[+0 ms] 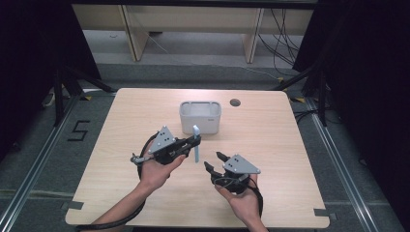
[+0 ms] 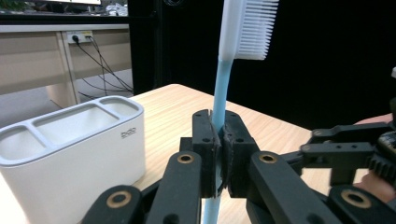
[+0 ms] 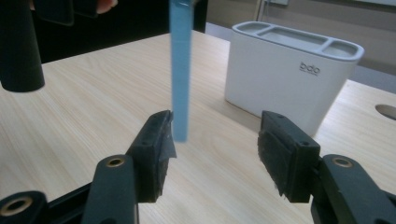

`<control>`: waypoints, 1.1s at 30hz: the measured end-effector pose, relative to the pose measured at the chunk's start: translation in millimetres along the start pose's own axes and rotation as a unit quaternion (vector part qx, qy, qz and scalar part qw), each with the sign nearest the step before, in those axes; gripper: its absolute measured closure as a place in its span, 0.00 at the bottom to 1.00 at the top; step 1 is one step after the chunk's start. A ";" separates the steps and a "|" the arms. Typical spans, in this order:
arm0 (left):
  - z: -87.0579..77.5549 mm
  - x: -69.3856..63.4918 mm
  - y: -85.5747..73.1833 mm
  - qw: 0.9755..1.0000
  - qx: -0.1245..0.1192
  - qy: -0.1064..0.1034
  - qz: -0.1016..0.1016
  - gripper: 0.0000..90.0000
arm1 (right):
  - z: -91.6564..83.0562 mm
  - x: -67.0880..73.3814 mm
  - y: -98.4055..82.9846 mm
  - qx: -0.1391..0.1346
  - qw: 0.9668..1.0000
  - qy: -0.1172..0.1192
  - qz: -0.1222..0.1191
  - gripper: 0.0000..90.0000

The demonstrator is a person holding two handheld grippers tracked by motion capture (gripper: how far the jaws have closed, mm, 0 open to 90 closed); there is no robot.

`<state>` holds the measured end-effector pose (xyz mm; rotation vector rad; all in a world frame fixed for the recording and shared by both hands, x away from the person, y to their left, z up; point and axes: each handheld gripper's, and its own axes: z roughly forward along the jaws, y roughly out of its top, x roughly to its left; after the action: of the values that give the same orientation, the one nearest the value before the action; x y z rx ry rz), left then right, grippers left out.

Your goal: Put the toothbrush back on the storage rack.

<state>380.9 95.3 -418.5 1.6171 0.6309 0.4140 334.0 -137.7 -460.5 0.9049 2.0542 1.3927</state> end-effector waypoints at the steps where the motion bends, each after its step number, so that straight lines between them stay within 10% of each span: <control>1: -1.2 2.4 0.4 1.000 -0.002 0.005 0.003 0.94 | -1.3 -1.1 -1.2 0.002 1.000 -0.001 0.006 0.49; 33: -19.9 35.3 3.5 0.998 -0.014 0.062 0.018 0.94 | -32.4 -35.2 -33.0 0.012 0.998 -0.045 0.037 0.42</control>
<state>397.2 132.4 -415.3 1.5875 0.6870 0.5504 325.9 -192.4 -478.6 1.0430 1.9921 1.3433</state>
